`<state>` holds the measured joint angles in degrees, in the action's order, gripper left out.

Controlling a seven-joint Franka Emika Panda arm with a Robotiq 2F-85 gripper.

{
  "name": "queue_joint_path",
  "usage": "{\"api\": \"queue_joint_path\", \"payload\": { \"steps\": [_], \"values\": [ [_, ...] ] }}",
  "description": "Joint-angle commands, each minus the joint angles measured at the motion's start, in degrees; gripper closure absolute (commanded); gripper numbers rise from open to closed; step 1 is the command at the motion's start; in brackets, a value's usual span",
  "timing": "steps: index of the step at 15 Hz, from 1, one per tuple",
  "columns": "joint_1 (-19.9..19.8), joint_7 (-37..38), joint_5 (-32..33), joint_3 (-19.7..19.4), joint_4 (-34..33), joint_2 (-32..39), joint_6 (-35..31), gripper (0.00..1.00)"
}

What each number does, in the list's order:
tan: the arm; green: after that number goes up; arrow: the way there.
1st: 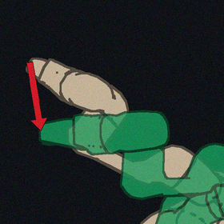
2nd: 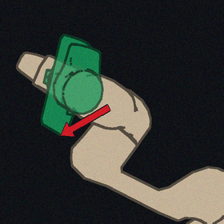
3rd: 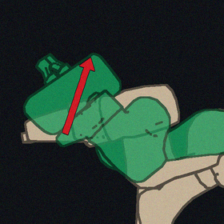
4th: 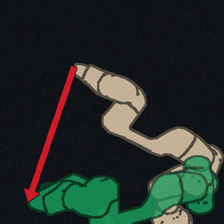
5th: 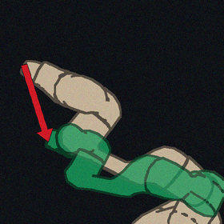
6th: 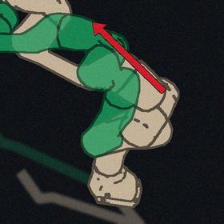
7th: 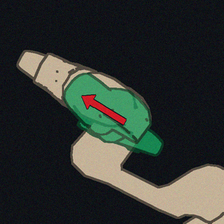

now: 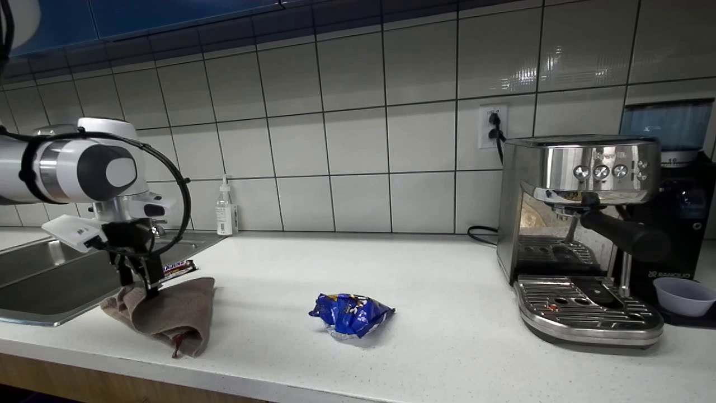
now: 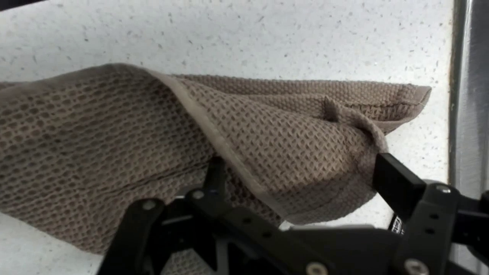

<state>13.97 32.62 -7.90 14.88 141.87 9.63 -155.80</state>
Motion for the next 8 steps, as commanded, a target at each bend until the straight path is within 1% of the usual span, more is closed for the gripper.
{"api": "queue_joint_path", "payload": {
  "steps": [1,8],
  "values": [
    [0.7,-2.6,-2.6,-0.4,-0.5,0.1,-0.1,0.00],
    [1.6,-2.7,-4.0,0.0,0.3,-0.8,-0.2,0.00]
  ]
}}
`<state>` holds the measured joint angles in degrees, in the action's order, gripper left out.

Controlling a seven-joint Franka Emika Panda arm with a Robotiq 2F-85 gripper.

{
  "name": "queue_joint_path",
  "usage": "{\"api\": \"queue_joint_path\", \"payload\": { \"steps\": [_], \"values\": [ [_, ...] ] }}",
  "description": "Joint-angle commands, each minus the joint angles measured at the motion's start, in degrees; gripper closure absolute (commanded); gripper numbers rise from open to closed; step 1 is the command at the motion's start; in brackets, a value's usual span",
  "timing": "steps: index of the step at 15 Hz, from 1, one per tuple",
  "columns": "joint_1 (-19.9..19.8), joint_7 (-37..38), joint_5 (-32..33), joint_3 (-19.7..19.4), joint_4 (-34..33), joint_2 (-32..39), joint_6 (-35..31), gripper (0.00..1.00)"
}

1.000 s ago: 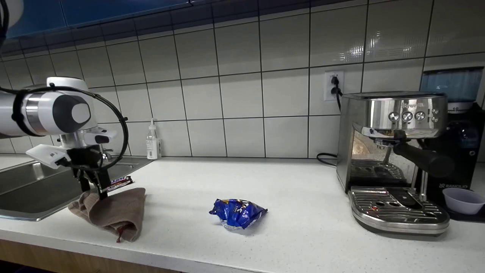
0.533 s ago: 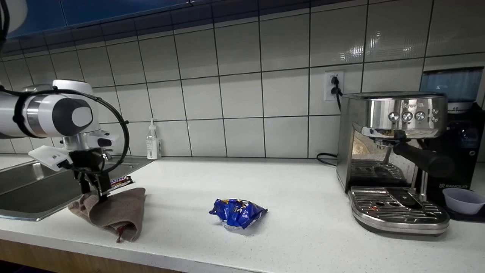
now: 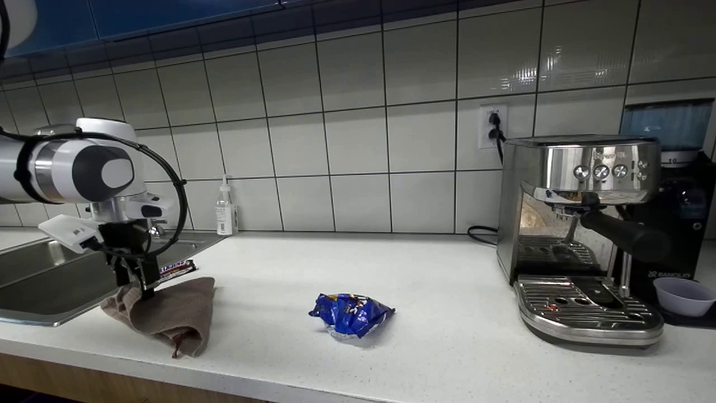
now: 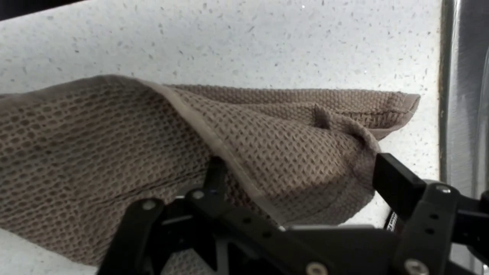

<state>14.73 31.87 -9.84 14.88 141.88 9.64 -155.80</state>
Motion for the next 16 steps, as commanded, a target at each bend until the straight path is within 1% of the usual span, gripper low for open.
{"api": "queue_joint_path", "payload": {
  "steps": [1,9,16],
  "values": [
    [1.0,-2.0,-2.2,0.1,0.4,-0.9,-0.1,0.00],
    [1.8,-3.5,-3.4,0.7,1.4,-2.3,-0.1,0.00],
    [2.4,-4.6,-3.1,1.0,1.7,-3.1,-0.1,0.00]
  ]
}}
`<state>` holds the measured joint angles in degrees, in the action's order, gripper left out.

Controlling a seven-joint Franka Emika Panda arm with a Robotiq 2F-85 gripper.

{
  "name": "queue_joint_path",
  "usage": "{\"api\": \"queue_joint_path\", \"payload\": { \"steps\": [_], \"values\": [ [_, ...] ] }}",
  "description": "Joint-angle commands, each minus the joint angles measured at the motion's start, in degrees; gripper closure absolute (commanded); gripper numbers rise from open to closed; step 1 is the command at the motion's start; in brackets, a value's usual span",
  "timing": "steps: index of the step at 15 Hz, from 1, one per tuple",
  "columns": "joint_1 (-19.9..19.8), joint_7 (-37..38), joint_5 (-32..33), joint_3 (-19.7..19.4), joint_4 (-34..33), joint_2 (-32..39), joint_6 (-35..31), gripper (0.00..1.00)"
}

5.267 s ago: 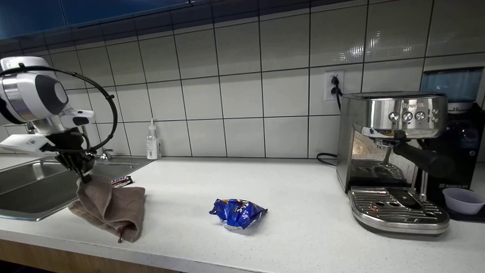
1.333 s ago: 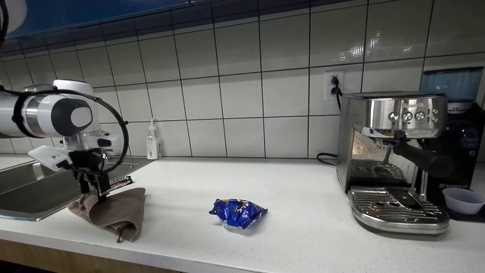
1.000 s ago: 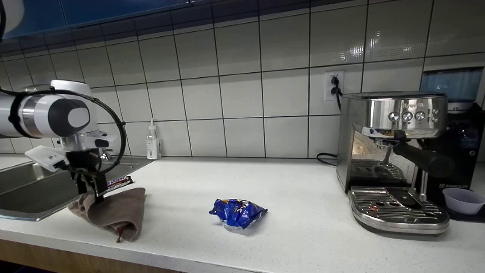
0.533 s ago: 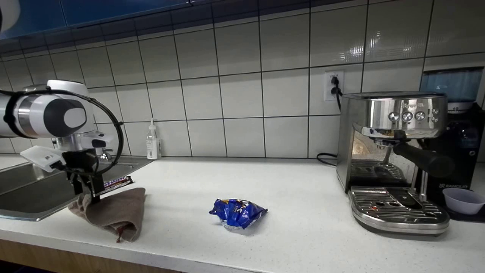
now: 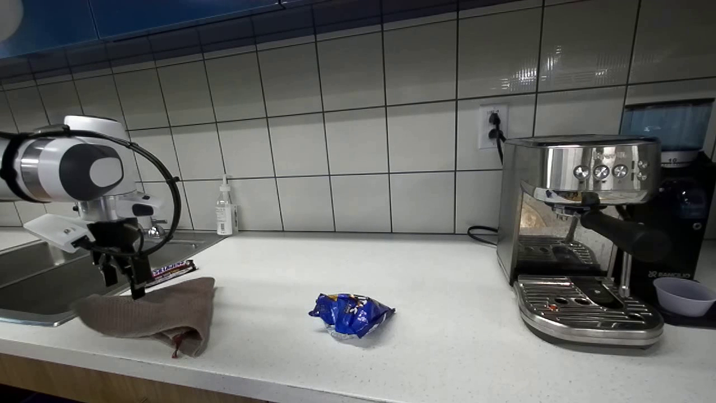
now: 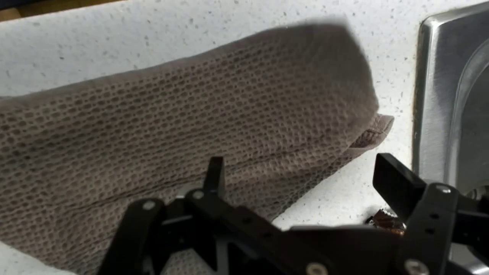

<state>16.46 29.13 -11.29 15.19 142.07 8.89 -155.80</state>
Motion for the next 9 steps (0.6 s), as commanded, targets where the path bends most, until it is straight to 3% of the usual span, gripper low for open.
{"api": "queue_joint_path", "payload": {
  "steps": [1,9],
  "values": [
    [0.7,-2.1,-1.6,0.7,1.6,-2.5,-0.1,0.00],
    [0.4,-3.1,-1.5,0.5,1.8,-3.4,0.1,0.00]
  ]
}}
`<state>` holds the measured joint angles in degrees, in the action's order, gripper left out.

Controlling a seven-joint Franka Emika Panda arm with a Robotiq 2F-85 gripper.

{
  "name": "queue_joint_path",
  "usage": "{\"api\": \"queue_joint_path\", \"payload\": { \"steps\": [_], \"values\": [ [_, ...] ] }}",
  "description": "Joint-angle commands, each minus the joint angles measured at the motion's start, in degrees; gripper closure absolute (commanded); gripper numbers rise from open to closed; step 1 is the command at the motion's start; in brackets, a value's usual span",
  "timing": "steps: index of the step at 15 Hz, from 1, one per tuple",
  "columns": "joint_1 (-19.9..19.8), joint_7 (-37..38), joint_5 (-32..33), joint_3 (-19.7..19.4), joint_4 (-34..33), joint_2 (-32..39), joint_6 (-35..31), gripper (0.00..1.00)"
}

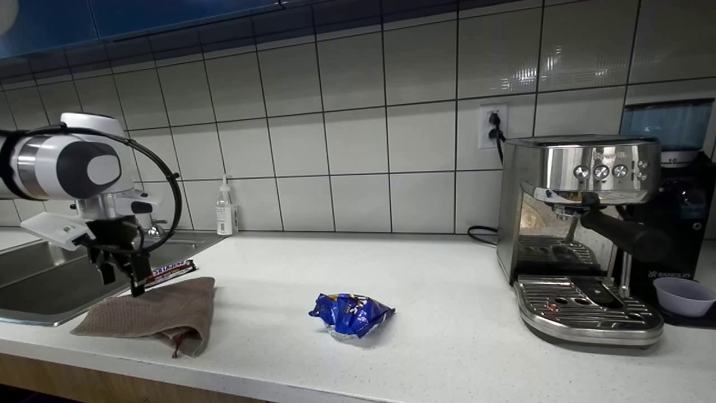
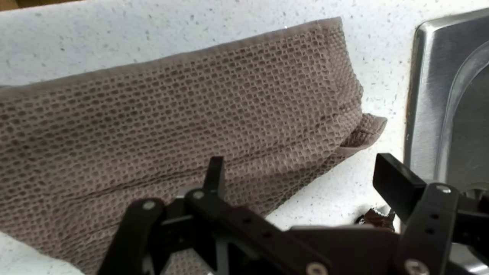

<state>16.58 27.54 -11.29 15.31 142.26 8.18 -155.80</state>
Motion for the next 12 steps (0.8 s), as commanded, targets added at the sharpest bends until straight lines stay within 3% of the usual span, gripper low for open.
{"api": "queue_joint_path", "payload": {
  "steps": [1,6,7,12],
  "values": [
    [0.3,-1.6,-1.5,0.3,1.7,-2.8,0.2,0.00],
    [0.1,-2.1,-0.3,0.0,2.7,-4.4,1.3,0.00],
    [0.2,-0.8,-0.2,-0.3,0.8,-1.5,0.2,0.00],
    [0.2,-0.9,-0.2,-0.4,0.9,-1.3,0.2,0.00]
  ]
}}
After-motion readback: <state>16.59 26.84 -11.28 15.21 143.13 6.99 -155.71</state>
